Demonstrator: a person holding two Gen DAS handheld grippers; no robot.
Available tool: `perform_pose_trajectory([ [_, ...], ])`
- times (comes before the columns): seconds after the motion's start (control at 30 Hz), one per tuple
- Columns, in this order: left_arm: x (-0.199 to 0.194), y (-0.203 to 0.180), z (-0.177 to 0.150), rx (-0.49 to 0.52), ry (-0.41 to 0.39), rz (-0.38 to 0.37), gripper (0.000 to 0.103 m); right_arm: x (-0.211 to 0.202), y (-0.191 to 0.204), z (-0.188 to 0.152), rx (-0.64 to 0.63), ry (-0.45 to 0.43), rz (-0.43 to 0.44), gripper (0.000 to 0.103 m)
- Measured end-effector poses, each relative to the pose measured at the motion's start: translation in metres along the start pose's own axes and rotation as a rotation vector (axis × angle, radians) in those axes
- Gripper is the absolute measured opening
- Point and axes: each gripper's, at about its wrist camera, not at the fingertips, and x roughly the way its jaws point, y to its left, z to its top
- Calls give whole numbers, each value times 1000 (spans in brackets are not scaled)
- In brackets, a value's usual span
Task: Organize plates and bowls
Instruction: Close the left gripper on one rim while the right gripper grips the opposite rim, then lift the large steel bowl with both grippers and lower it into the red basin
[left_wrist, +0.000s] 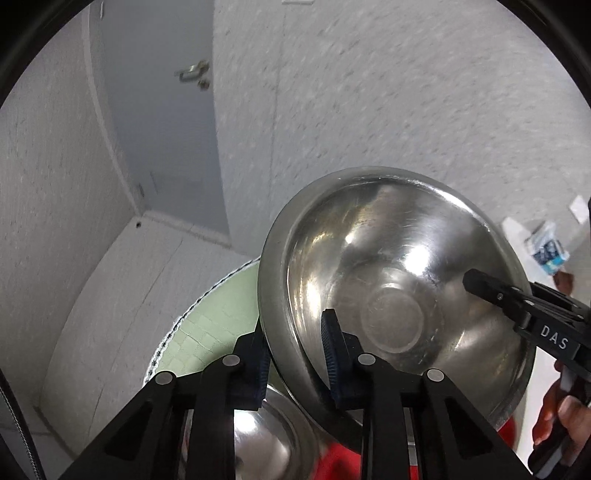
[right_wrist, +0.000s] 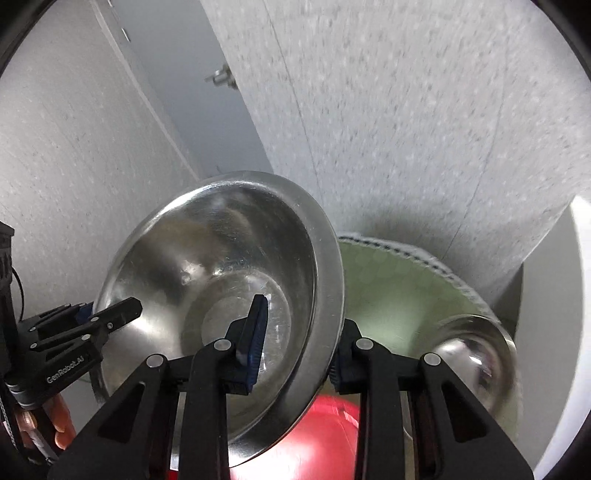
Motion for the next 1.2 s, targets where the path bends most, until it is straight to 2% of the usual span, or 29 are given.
perform_pose_trajectory([
  [0.17,-29,-11,-27,46,-37,-57,23,-49,0,-31,25,-47,-40,29],
  [0.23,-55,-10,-49,63,-39,-76,23,-57,-6,-47,46,-44,-51,29],
  [0.27,-54,-13,-58,77,-33,-85,23,-61,-8,-58,56,-37,-57,29],
  [0.4,-95,2,-104,112,4,-117,23,-68,-18,-97,99,6,-70,29],
  [0.57,-92,0,-141,148,72,-134,24,-55,-34,-139,155,78,-83,29],
  [0.6,-83,-8,-132,153,79,-134,23,-53,-35,-143,159,85,-88,29],
  [0.73,-63,-19,-129,170,109,-130,24,-46,-38,-157,164,109,-120,29],
  [1.03,-44,-26,-146,179,161,-120,23,-36,-41,-173,141,150,-154,31],
  [1.2,-45,-33,-152,196,135,-123,34,-33,-36,-173,120,143,-177,36],
])
